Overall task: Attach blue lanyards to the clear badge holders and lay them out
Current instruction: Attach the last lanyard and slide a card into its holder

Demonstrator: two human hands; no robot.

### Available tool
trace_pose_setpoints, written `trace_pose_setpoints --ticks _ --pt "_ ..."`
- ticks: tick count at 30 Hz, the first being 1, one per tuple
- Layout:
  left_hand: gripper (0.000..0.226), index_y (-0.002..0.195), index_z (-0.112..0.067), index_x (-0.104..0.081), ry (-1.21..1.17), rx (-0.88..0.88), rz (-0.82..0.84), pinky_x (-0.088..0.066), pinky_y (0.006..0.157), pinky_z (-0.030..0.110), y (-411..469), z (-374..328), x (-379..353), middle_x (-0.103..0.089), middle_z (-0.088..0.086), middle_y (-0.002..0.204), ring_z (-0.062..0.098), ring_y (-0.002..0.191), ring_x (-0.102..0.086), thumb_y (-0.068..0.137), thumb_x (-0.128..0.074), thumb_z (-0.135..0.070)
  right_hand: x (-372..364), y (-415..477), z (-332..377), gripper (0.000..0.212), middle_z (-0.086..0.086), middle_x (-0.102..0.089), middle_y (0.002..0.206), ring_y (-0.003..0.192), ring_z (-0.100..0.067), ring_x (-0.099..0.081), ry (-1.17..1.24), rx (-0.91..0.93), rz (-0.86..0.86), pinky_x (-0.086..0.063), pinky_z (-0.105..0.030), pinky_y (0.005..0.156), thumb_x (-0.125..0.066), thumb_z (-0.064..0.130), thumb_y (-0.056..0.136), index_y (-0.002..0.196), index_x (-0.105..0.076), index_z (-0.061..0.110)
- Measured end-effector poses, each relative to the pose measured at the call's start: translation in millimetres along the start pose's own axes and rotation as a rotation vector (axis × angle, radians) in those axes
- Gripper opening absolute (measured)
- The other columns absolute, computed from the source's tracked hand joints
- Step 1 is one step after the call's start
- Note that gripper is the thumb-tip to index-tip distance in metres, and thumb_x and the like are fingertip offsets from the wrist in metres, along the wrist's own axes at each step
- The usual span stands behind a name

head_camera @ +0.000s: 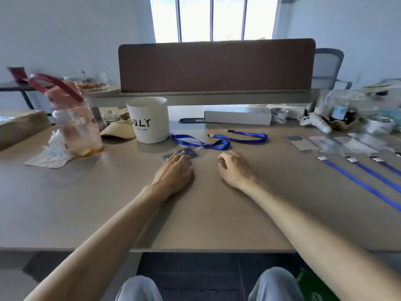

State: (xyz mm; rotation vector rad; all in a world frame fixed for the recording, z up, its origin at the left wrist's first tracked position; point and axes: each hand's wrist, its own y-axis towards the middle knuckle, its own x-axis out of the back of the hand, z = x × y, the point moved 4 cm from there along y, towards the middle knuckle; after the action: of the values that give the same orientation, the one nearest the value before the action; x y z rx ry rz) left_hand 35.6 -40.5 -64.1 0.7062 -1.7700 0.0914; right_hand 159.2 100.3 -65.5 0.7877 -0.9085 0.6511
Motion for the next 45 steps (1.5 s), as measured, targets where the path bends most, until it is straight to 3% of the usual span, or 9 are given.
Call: trace_pose_setpoints --ticks 6,10,12,16,21,27,35,39,45 --pt "0.044 0.133 -0.030 -0.049 0.020 0.019 0.073 -0.035 0.108 0.039 50 32 -8 -0.049 -0.003 0.141 0.021 0.128 -0.046 0.095 -0.041 -0.050 -26 38 16 0.052 -0.005 -0.031 0.155 0.141 -0.025 -0.031 -0.087 0.173 0.109 -0.031 -0.041 0.113 -0.042 0.032 0.097 0.147 -0.037 0.020" --pt "0.026 0.100 -0.025 -0.061 -0.084 -0.035 -0.026 -0.046 0.085 0.033 53 37 -7 -0.057 -0.008 0.103 0.018 0.096 -0.056 0.089 -0.054 -0.047 -26 40 18 0.054 0.004 -0.021 0.162 0.149 -0.015 -0.013 -0.100 0.253 0.192 -0.014 -0.038 0.121 -0.036 0.027 0.100 0.153 -0.026 0.022" --pt "0.023 0.090 -0.023 -0.059 -0.116 -0.068 -0.038 -0.046 0.078 0.031 55 39 -6 -0.051 -0.010 0.093 0.013 0.086 -0.054 0.086 -0.059 -0.046 -26 38 18 0.047 0.007 -0.035 0.155 0.145 -0.014 -0.023 -0.055 0.271 0.197 -0.025 -0.042 0.117 -0.037 0.026 0.100 0.147 -0.039 0.026" --pt "0.027 0.104 -0.026 -0.056 -0.085 -0.132 0.011 -0.045 0.091 0.034 55 41 -10 -0.051 -0.006 0.106 0.017 0.099 -0.053 0.088 -0.057 -0.047 -21 36 23 0.028 0.004 -0.058 0.123 0.121 -0.020 -0.044 -0.129 0.271 0.077 -0.039 -0.042 0.092 -0.044 0.029 0.099 0.119 -0.063 0.023" --pt "0.024 0.110 -0.026 -0.062 -0.091 -0.069 -0.092 -0.043 0.090 0.029 47 48 -6 -0.054 -0.004 0.111 0.015 0.109 -0.050 0.091 -0.056 -0.039 -19 36 26 0.026 0.001 -0.064 0.114 0.110 -0.020 -0.056 0.072 0.118 0.085 -0.045 -0.043 0.093 -0.058 0.041 0.094 0.111 -0.068 0.023" --pt "0.016 0.105 -0.028 -0.067 -0.111 -0.086 -0.137 -0.048 0.085 0.033 38 50 2 -0.058 -0.006 0.110 0.015 0.105 -0.051 0.091 -0.060 -0.024 -16 34 29 0.013 0.014 -0.068 0.090 0.088 -0.004 -0.060 0.321 0.023 0.047 -0.045 -0.018 0.071 -0.075 0.035 0.084 0.094 -0.072 0.027" --pt "0.040 0.098 -0.020 -0.070 -0.222 -0.359 -0.249 -0.045 0.062 0.014 26 22 22 -0.050 -0.021 0.085 -0.001 0.074 -0.052 0.079 -0.054 -0.051 -6 29 36 0.011 0.005 -0.073 0.084 0.082 -0.008 -0.064 0.827 -0.130 0.057 -0.044 -0.017 0.070 -0.079 0.018 0.080 0.090 -0.076 0.021" --pt "0.029 0.091 -0.014 -0.070 -0.166 -0.432 -0.275 -0.040 0.056 0.009 23 15 24 -0.054 -0.017 0.081 0.004 0.063 -0.049 0.082 -0.061 -0.039 -5 25 38 0.009 0.001 -0.075 0.087 0.089 -0.013 -0.068 0.832 -0.096 0.055 -0.050 -0.020 0.080 -0.078 0.016 0.080 0.086 -0.075 0.023" --pt "0.018 0.096 -0.020 -0.069 -0.149 -0.449 -0.293 -0.039 0.059 0.012 21 16 23 -0.052 -0.020 0.086 0.001 0.073 -0.046 0.087 -0.062 -0.034 -7 20 40 0.009 0.001 -0.074 0.092 0.093 -0.016 -0.068 0.762 -0.064 -0.041 -0.054 -0.029 0.087 -0.076 0.019 0.083 0.090 -0.074 0.023"
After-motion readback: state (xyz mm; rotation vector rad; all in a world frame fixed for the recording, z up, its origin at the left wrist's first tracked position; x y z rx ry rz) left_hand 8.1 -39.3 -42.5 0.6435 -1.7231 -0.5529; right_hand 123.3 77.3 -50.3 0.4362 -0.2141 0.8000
